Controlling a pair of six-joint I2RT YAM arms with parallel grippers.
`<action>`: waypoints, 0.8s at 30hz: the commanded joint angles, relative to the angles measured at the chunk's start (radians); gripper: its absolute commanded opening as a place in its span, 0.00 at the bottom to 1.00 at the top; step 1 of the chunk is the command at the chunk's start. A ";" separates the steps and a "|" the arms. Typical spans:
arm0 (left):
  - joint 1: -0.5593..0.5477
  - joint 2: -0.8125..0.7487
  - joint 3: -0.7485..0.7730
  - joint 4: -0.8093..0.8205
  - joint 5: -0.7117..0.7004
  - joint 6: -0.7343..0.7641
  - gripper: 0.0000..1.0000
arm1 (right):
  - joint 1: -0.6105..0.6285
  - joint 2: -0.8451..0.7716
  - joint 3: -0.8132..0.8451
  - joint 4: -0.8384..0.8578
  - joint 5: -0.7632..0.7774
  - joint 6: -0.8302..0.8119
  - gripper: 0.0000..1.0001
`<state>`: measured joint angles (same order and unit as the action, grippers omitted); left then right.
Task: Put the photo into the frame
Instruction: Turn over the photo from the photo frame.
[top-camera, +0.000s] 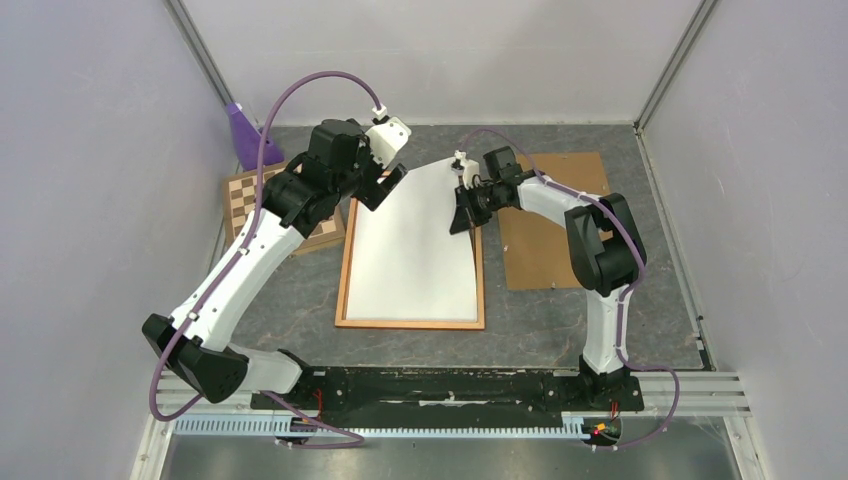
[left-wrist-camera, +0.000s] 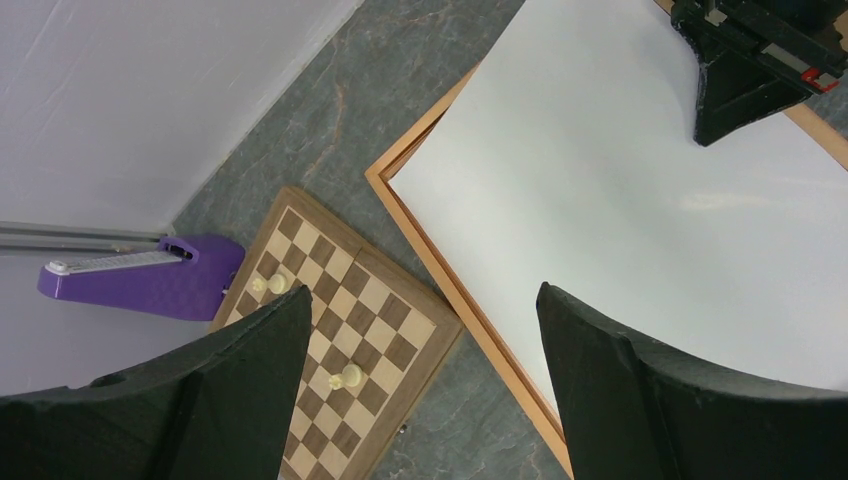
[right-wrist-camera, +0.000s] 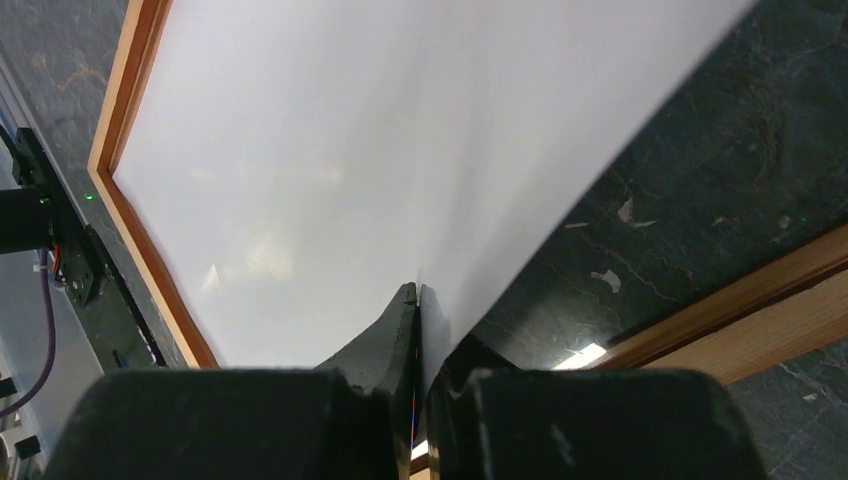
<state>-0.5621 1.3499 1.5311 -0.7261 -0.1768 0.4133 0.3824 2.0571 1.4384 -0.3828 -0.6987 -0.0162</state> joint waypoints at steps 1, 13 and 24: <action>0.005 -0.003 -0.003 0.038 0.013 0.036 0.89 | 0.007 -0.001 0.034 0.022 0.008 0.015 0.07; 0.005 -0.011 -0.014 0.039 0.013 0.044 0.89 | 0.005 -0.045 -0.021 0.056 0.081 0.042 0.20; 0.005 -0.016 -0.022 0.039 0.016 0.044 0.90 | 0.006 -0.087 -0.044 0.052 0.135 0.028 0.57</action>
<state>-0.5621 1.3499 1.5120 -0.7238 -0.1761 0.4213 0.3843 2.0380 1.3922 -0.3546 -0.5919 0.0219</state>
